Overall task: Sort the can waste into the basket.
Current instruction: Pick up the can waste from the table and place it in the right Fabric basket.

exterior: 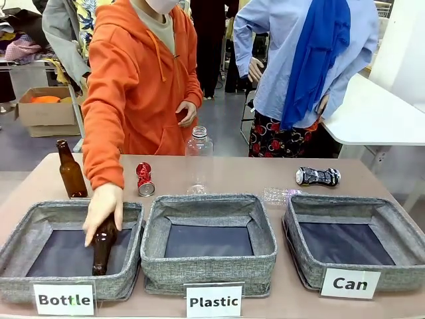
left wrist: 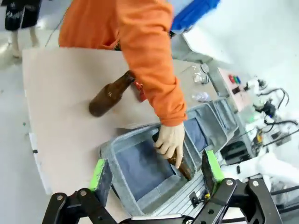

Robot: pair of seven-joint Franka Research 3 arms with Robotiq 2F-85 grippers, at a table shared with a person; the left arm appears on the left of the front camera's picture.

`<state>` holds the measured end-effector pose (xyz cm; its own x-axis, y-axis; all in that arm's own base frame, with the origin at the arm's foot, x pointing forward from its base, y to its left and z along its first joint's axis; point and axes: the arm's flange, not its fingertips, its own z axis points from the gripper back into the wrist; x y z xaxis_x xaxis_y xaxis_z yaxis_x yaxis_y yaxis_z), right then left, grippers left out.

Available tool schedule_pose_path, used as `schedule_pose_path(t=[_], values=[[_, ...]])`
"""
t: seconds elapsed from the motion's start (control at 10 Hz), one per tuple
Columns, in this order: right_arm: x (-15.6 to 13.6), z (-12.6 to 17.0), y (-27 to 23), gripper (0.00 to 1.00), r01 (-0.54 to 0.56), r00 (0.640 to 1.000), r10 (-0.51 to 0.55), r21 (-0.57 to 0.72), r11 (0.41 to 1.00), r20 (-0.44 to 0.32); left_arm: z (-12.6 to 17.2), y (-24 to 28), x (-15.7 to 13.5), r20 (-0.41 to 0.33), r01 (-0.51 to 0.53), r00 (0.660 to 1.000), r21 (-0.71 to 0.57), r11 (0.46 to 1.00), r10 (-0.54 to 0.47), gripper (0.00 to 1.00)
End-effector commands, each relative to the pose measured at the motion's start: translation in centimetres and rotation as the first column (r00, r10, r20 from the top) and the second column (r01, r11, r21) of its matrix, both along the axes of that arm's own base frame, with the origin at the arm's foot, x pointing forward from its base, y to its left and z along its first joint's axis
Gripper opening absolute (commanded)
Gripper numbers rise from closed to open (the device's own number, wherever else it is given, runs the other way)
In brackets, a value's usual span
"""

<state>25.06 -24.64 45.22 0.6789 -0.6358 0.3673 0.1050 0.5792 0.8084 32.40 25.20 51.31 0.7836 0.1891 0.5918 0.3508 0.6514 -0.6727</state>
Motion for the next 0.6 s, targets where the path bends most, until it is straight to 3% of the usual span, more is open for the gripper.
schedule_pose_path(t=[0.0, 0.2, 0.5], values=[[0.1, 0.0, -0.3, 1.00, -0.008, 0.999, 0.008, 0.000, 1.000, 0.035, -2.4, 0.8, -0.6, -0.027, -0.045, 0.999, -0.125, 0.991, 0.042, 1.00], [0.1, 0.0, -0.3, 1.00, -0.008, 0.999, 0.008, 0.000, 1.000, 0.035, -4.0, 1.5, -0.8, -0.043, -0.041, 0.998, -0.175, 0.984, 0.034, 1.00], [0.1, 0.0, -0.3, 1.00, -0.008, 0.999, 0.008, 0.000, 1.000, 0.035, -3.1, 1.0, -0.4, -0.034, -0.034, 0.999, -0.141, 0.989, 0.030, 1.00]])
